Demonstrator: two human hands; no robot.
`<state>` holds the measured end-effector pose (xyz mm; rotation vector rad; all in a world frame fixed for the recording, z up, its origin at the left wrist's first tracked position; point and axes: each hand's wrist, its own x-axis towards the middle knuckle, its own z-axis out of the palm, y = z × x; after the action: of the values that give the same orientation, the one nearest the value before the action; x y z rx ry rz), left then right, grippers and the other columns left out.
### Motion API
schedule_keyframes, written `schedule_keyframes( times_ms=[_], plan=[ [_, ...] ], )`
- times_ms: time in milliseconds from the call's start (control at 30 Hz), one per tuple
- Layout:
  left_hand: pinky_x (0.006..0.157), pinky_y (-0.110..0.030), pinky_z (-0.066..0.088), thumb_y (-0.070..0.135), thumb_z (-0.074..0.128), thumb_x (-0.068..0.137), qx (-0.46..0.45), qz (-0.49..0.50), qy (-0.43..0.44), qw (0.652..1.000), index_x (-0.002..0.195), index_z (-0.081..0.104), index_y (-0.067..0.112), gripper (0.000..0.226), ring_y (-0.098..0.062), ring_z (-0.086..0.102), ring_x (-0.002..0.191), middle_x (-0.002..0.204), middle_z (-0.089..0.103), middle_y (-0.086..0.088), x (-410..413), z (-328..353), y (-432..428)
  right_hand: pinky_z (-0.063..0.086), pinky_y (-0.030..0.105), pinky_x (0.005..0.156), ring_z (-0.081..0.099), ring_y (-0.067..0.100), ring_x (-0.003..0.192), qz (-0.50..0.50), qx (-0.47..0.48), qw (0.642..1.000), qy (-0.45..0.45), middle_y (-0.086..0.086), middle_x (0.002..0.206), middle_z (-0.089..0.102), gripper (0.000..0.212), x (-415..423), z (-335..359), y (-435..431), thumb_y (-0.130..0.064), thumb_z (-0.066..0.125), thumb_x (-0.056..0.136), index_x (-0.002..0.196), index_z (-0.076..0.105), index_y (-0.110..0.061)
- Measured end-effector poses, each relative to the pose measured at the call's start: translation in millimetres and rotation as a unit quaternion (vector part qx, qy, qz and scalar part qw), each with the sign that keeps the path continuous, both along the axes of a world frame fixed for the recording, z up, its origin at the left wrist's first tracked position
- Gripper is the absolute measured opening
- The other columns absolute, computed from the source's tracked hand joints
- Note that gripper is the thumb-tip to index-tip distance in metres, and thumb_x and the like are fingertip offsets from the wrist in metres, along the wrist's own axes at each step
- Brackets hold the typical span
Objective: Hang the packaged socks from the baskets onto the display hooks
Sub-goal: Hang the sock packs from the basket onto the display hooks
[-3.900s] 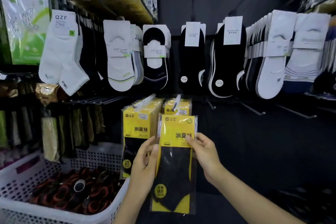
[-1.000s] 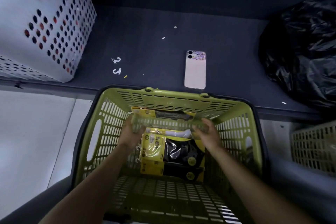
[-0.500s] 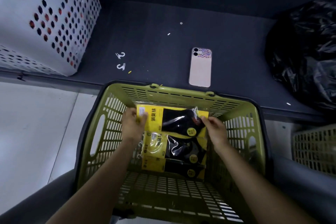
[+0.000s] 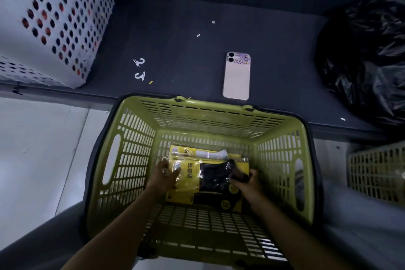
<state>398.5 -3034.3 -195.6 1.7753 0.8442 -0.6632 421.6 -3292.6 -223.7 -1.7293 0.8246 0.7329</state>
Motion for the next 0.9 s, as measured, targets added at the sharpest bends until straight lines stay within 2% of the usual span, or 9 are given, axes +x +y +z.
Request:
schedule_keyframes(
  times_ms=[67,200,367,433,500,567,667,767,900],
  plan=[
    [0.068,-0.041,0.056,0.018,0.064,0.088,-0.005,-0.004,0.008,1.0,0.106,0.052,0.002,0.027,-0.029,0.064,0.085,0.106,0.061,-0.022,-0.6,-2.3,2.1,0.048,0.028,0.061,0.061,0.021,0.087,-0.031,0.028,0.998,0.042,0.005,0.104,0.061,0.063,4.3,0.6,-3.9,-0.007,0.08,0.072,0.122,0.043,-0.013],
    [0.081,-0.045,0.055,0.019,0.063,0.088,0.008,-0.034,0.029,0.999,0.118,0.053,0.002,0.036,-0.032,0.063,0.097,0.112,0.06,-0.018,-4.0,-3.2,5.1,0.052,0.028,0.062,0.065,0.015,0.075,0.013,0.084,0.989,0.121,0.003,0.093,0.071,0.033,2.6,-0.4,-11.9,-0.016,0.078,0.076,0.106,0.066,-0.014],
    [0.078,-0.044,0.051,0.013,0.06,0.09,-0.052,-0.06,0.066,0.995,0.113,0.053,-0.011,0.033,-0.034,0.059,0.088,0.111,0.058,-0.033,-16.0,-0.7,7.3,0.049,0.026,0.057,0.064,0.019,0.094,0.054,0.109,0.983,0.139,0.007,0.116,0.067,0.048,-9.3,11.3,-19.6,-0.018,0.076,0.077,0.122,0.059,-0.014],
    [0.067,-0.034,0.053,0.016,0.062,0.09,-0.058,-0.04,0.072,0.995,0.115,0.053,-0.008,0.036,-0.034,0.061,0.091,0.115,0.058,-0.031,-20.1,3.3,7.2,0.049,0.026,0.057,0.065,0.021,0.098,0.058,0.099,0.985,0.125,0.008,0.116,0.068,0.052,-11.4,23.1,-20.8,-0.019,0.078,0.076,0.124,0.058,-0.013],
    [0.053,-0.024,0.053,0.02,0.064,0.089,-0.032,-0.017,0.052,0.998,0.1,0.061,0.003,0.02,-0.023,0.066,0.078,0.109,0.064,-0.024,-21.7,12.9,4.7,0.05,0.025,0.059,0.066,0.019,0.095,0.077,0.107,0.984,0.12,0.005,0.108,0.07,0.05,-5.5,42.3,-17.9,-0.024,0.08,0.073,0.118,0.062,-0.013],
    [0.067,-0.034,0.058,0.027,0.067,0.086,-0.006,0.033,0.021,0.999,0.095,0.063,0.008,0.022,-0.026,0.067,0.084,0.106,0.067,-0.018,-20.3,23.5,-1.3,0.05,0.024,0.065,0.062,0.012,0.091,0.086,0.131,0.979,0.132,-0.002,0.103,0.067,0.044,2.9,67.6,-15.8,-0.033,0.079,0.069,0.108,0.064,-0.018],
    [0.094,-0.039,0.046,0.053,0.068,0.077,0.096,0.111,0.026,0.989,0.126,0.047,0.003,0.073,-0.031,0.053,0.113,0.127,0.051,-0.016,-11.2,52.5,-12.7,0.048,0.013,0.08,0.064,-0.003,0.093,0.098,0.186,0.974,0.084,-0.009,0.108,0.063,0.041,13.2,104.3,-11.4,-0.035,0.071,0.079,0.116,0.06,-0.021],
    [0.09,-0.037,0.043,0.055,0.067,0.076,0.09,0.163,-0.051,0.981,0.134,0.035,0.004,0.084,-0.029,0.048,0.114,0.135,0.043,-0.014,5.8,98.5,-18.0,0.04,0.034,0.103,0.053,0.011,0.119,0.085,0.206,0.974,0.031,-0.006,0.125,0.061,0.046,20.4,139.9,-4.8,-0.039,0.076,0.062,0.106,0.067,-0.03],
    [0.083,-0.027,0.043,0.048,0.076,0.07,0.051,0.226,-0.189,0.954,0.123,0.044,0.002,0.077,-0.026,0.051,0.11,0.118,0.051,-0.008,22.6,168.4,-14.9,0.041,0.034,0.077,0.059,0.014,0.106,0.049,0.212,0.974,-0.067,-0.009,0.103,0.073,0.053,38.6,194.3,1.0,-0.048,0.082,0.049,0.099,0.073,-0.032]
  ],
)
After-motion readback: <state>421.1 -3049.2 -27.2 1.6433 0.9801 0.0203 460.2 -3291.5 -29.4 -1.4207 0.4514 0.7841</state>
